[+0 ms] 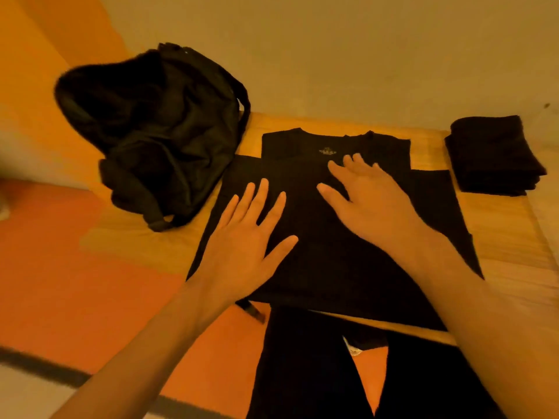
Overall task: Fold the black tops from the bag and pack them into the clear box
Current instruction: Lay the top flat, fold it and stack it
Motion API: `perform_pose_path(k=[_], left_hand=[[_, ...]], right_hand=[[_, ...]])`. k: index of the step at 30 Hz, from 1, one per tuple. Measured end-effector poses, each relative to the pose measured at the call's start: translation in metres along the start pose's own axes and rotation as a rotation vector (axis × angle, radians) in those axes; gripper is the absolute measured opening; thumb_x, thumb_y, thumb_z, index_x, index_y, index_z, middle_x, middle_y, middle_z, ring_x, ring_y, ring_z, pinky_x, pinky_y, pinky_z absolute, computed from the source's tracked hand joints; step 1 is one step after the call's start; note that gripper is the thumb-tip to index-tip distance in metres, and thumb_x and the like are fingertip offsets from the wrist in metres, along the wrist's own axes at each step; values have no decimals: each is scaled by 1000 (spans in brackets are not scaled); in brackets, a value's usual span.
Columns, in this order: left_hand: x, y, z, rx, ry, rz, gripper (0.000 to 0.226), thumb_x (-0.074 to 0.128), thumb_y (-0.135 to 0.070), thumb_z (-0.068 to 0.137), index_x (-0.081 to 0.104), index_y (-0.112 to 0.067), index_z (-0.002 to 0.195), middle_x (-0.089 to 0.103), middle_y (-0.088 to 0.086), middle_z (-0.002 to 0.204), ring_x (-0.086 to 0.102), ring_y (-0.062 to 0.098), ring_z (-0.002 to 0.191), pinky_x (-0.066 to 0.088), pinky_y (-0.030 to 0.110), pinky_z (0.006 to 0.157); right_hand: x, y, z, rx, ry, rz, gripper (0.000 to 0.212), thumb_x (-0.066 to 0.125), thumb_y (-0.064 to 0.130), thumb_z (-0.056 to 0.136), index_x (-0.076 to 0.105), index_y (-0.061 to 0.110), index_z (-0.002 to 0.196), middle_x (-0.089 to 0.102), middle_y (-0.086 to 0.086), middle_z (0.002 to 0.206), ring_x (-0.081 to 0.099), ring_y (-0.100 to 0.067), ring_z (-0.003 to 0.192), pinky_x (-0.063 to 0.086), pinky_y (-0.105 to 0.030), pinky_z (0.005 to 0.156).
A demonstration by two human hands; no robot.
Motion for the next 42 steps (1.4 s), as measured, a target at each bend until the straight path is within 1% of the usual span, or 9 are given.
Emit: perform_pose_path(k=[3,6,12,20,23,26,33,38,42], left_hand=[[15,12,-37,-101,27,14,83,12,-76,96,6,-26,163,-7,10,170,-12,26,156,2,44,128],[25,16,-53,-140,48,-21,81,10,-80,95,1,-34,162,-12,8,169,-19,22,155,-2,45,127],[25,20,-61,-145,29,-27,77,11,-78,96,1,-39,161,-12,7,170,-18,22,156,0,47,127],[18,20,-70,-122,134,-66,76,10,-81,94,-11,-45,158,-27,4,166,-34,18,149,-10,43,126],[10,26,-69,-130,65,-66,75,9,-79,96,-4,-41,160,-20,1,168,-33,16,150,-12,40,126],[7,35,-55,-130,-34,-25,78,3,-76,97,5,-32,162,-9,0,170,-23,17,154,-6,42,127],[28,33,-49,-164,10,19,84,7,-81,95,7,-31,163,-1,0,171,-8,15,157,9,43,128],[9,24,-34,-168,22,6,90,-3,-85,88,1,-34,162,-7,-4,169,-12,16,156,-10,38,125],[2,11,24,-119,0,19,81,0,-77,94,-2,-33,162,-13,-2,169,-16,18,155,-11,37,125]], right_hand=[[31,65,54,-313,205,8,52,25,38,110,27,19,159,11,-8,168,1,-21,156,4,-40,125],[59,101,88,-426,249,-83,53,22,38,110,19,21,160,5,-8,169,-2,-22,156,3,-42,125],[93,103,97,-345,125,-211,59,9,54,105,1,37,160,-9,6,168,-12,-13,154,-4,-45,125],[86,107,105,-297,94,-181,57,16,45,107,5,31,161,-4,2,169,-9,-17,155,-5,-45,125],[72,100,91,-351,12,-197,59,21,44,107,8,24,161,1,-4,169,-8,-20,155,-7,-42,125],[59,73,60,-238,-50,-237,64,30,39,105,10,15,161,2,-10,169,-6,-22,155,-2,-42,126],[62,11,38,-14,71,-223,75,-1,67,94,-6,32,160,-10,-5,169,-14,-21,154,-2,-48,126],[55,18,30,-62,26,-187,81,-13,71,89,-6,32,160,-9,-8,168,-14,-23,154,-4,-46,126],[44,-4,9,52,23,-193,77,-6,70,92,-5,33,159,-10,-7,168,-15,-22,154,-6,-45,126]])
Point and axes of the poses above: each hand's wrist, its own z-axis towards the middle knuckle, its own x-axis out of the palm, y = z × x, the point moved 3 cm from there along z, towards the middle knuckle
